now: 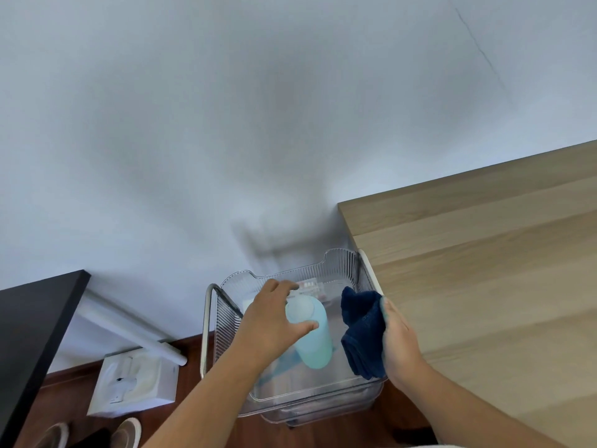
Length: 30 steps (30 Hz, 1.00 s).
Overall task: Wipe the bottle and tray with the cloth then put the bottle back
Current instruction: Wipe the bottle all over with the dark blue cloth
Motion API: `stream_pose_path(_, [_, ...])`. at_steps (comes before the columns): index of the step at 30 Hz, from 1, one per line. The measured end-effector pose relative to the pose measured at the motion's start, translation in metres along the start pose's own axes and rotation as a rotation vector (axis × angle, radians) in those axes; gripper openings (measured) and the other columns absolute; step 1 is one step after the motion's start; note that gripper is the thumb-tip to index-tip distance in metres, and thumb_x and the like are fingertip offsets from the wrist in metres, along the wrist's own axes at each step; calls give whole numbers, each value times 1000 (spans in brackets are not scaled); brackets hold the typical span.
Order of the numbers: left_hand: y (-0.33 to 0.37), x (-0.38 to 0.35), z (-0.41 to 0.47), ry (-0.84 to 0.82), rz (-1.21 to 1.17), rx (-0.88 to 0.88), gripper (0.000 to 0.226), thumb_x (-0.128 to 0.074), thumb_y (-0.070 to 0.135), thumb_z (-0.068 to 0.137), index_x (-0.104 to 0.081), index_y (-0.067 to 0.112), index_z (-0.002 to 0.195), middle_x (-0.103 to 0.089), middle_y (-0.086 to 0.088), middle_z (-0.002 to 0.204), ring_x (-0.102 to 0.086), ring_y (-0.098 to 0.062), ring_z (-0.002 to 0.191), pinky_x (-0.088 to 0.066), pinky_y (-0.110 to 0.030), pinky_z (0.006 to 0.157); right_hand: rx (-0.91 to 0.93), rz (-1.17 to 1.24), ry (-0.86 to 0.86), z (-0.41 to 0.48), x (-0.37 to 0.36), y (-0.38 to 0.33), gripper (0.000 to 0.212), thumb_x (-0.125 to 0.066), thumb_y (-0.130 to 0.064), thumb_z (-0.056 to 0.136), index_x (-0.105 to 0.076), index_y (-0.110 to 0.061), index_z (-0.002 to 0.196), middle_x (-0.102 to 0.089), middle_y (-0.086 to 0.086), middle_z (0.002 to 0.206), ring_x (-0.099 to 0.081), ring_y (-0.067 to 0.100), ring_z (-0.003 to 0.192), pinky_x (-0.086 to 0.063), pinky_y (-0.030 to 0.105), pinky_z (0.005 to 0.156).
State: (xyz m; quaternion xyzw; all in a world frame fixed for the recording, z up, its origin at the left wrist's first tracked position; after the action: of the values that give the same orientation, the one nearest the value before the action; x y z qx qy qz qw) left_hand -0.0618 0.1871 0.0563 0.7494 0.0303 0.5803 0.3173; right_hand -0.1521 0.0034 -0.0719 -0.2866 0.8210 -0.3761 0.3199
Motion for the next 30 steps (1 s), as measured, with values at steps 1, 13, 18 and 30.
stream_pose_path(1, [-1, 0, -2, 37, 23, 29, 64, -79, 51, 64, -52, 29, 118, -46, 13, 108, -56, -9, 101, -49, -29, 87, -4, 0, 0, -1, 0, -1, 25, -45, -39, 97, -67, -27, 96, -66, 1, 107, -61, 13, 98, -46, 33, 86])
stream_pose_path(13, [9, 0, 9, -91, -7, -132, 48, -78, 16, 74, -62, 21, 119, -61, 5, 116, -56, -16, 106, -47, -34, 91, 17, 6, 31, -7, 8, -6, 27, -43, -37, 99, -67, -26, 101, -66, 3, 109, -61, 19, 102, -46, 38, 94])
stream_pose_path(18, [4, -1, 6, -94, -2, -150, 56, -77, 25, 75, -56, 29, 128, -57, 13, 126, -52, -6, 111, -43, -24, 95, 9, 15, 38, -8, 4, -3, 31, -43, -38, 99, -67, -24, 113, -65, 6, 115, -59, 23, 109, -45, 44, 101])
stream_pose_path(30, [-7, 1, 10, -40, -104, -40, 54, -87, 32, 62, -67, 25, 112, -62, 11, 102, -61, -8, 92, -51, -29, 88, 163, -142, -38, -38, -49, -9, 36, -32, -33, 102, -52, -21, 129, -57, 6, 129, -54, 24, 118, -45, 39, 99])
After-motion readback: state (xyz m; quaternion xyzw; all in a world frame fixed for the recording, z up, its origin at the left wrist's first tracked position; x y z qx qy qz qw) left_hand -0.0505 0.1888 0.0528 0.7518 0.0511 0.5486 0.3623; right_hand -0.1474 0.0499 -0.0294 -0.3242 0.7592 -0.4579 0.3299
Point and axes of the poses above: each hand's wrist, its own z-axis towards the middle knuckle, its own x-axis out of the back of the hand, y = z × x, the point moved 8 cm from there along z, towards the middle knuckle
